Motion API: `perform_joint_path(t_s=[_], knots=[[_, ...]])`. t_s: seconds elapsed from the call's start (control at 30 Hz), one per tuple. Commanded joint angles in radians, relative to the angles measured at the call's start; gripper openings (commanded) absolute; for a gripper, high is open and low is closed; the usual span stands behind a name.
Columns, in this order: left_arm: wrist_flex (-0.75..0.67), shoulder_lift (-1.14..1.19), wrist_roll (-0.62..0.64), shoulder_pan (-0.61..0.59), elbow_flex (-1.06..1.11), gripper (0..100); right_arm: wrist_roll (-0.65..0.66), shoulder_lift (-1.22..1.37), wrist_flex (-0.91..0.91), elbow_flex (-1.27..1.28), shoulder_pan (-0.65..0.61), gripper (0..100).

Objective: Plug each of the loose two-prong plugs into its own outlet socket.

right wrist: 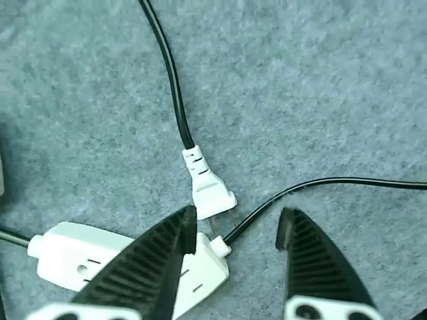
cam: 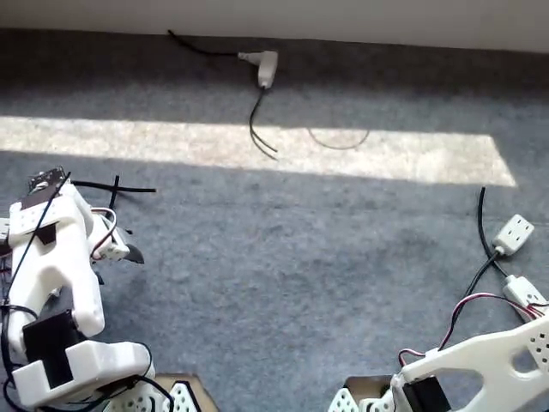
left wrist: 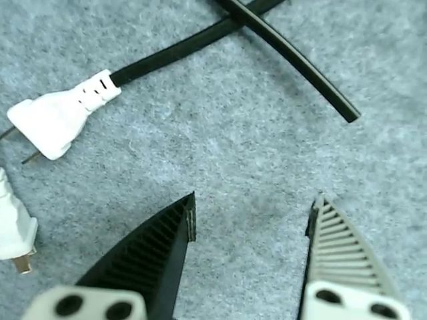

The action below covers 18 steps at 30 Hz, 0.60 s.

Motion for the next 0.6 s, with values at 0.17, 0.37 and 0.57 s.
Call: perform_joint_path(t_s=[0.17,0.37,0.57], knots=[[-0.006,-0.041,0.003,0.021,-0.008,28,-0.025,-0.042,0.044,0.231,0.036,19.9],[-0.006,-0.041,0.003,0.021,-0.008,28,-0.15,-0.228,0.044,0.628,0.012,19.9],[-0.006,-0.041,0.003,0.021,-0.007,28,-0.255,-0.423,0.001,0.932,-0.015,19.7]])
